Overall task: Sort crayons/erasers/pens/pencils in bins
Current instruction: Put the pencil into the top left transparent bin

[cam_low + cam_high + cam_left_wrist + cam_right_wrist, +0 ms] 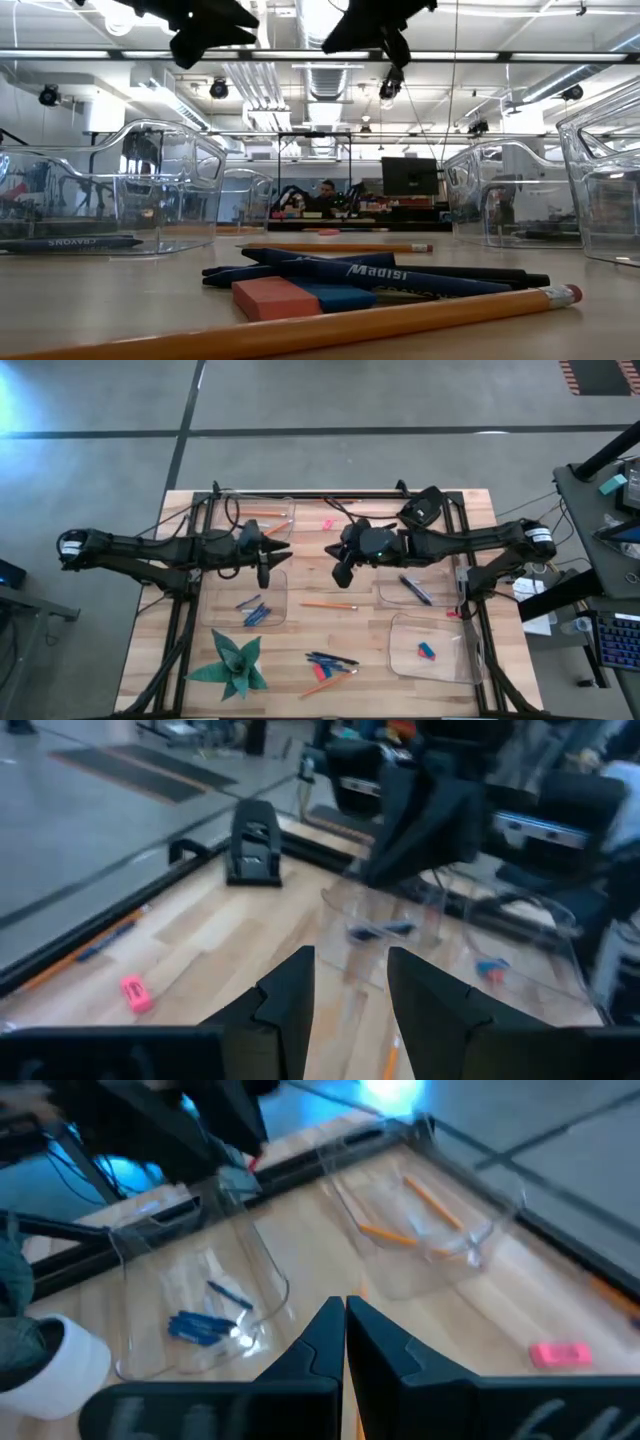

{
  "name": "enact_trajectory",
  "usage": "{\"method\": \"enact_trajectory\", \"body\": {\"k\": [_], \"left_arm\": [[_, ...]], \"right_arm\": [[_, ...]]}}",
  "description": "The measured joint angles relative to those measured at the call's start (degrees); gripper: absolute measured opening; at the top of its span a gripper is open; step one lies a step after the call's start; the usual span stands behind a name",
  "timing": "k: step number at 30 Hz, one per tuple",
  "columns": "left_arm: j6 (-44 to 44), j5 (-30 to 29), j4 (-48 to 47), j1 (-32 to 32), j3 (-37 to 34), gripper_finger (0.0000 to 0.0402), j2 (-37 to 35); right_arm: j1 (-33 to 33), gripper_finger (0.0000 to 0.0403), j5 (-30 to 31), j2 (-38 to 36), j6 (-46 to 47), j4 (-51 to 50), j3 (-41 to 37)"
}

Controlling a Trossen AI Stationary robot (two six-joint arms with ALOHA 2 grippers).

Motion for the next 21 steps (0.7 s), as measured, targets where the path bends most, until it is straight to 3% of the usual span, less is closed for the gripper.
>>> {"method": "enact_trajectory", "body": {"k": [11, 15, 21], "left_arm": [[-1.1, -1.2, 0.5, 1.0, -0.4, 0.0115, -0.3], [0.8, 3.5, -1.1, 2.0, -0.5, 0.0115, 0.8], [1.8, 9.8, -2.3, 5.3, 0.0, 0.0115, 6.7]], "right_arm": [[-3.4, 0.0009, 0.0, 0.4, 3.3, -10.3, 0.0], [-4.1, 0.0018, -0.6, 1.4, 5.3, -12.3, 0.0], [-4.1, 0.0066, -0.9, 1.3, 6.0, -15.6, 0.0]]}}
